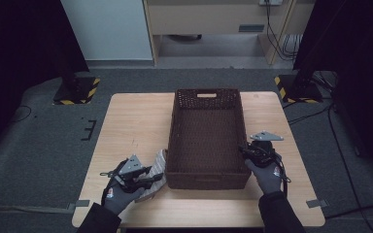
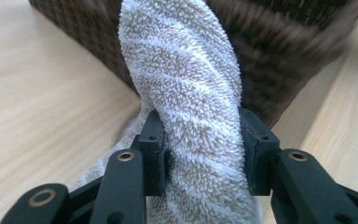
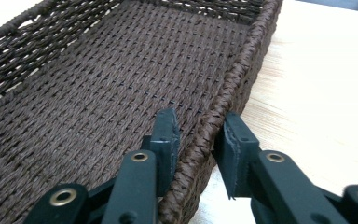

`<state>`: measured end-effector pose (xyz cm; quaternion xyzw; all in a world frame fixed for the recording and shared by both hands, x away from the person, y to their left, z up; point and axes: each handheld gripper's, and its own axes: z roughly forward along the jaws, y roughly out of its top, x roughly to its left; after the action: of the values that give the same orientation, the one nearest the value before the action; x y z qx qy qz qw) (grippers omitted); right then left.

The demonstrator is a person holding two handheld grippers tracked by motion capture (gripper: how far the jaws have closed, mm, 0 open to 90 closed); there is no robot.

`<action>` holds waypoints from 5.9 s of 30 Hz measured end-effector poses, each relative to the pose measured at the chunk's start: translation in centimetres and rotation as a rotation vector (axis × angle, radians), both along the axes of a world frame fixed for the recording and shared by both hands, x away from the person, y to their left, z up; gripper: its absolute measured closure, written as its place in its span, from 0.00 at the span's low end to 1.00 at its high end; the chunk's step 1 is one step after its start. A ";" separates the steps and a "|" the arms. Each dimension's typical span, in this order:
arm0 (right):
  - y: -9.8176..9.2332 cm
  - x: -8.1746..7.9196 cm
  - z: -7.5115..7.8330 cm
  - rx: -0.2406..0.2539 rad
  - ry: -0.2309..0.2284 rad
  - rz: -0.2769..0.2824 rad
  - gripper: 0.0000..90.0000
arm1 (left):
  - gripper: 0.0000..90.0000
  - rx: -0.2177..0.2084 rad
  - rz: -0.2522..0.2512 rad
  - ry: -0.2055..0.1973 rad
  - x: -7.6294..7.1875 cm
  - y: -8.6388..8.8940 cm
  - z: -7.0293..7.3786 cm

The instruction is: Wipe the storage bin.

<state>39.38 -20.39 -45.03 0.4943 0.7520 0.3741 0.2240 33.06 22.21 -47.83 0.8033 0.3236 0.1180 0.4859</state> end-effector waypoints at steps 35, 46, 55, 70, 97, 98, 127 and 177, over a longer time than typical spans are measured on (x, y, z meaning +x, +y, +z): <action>-0.2 0.5 -0.4 0.034 -0.027 -0.015 0.76 | 0.64 -0.006 -0.021 -0.019 -3.0 -0.8 0.4; -0.2 0.5 -0.4 0.038 -0.028 -0.015 0.76 | 0.64 0.057 -0.005 0.062 -3.1 -1.3 -1.4; -0.3 0.6 -0.4 0.040 -0.030 -0.010 0.74 | 0.64 0.011 0.179 -0.018 -2.8 1.8 1.3; -0.3 0.7 -0.3 0.023 -0.030 -0.003 0.71 | 0.64 0.004 0.475 -0.031 1.5 7.0 3.8; -0.7 0.5 -0.6 0.038 -0.055 -0.013 0.58 | 0.60 0.193 0.573 0.096 5.1 9.0 -1.7; -0.7 0.6 -0.6 0.036 -0.056 -0.012 0.58 | 0.59 0.197 0.569 0.097 5.1 8.9 -1.9; -0.6 0.4 -0.4 0.046 -0.045 0.037 0.74 | 0.38 0.034 0.504 -0.024 3.8 7.4 1.7; 0.5 -0.4 0.6 0.061 -0.043 0.098 0.57 | 0.53 0.037 0.197 -0.026 1.1 -4.3 1.7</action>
<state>38.94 -19.89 -44.47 0.4552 0.7587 0.4179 0.2062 34.12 17.90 -46.10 0.7749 0.3923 0.1814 0.4613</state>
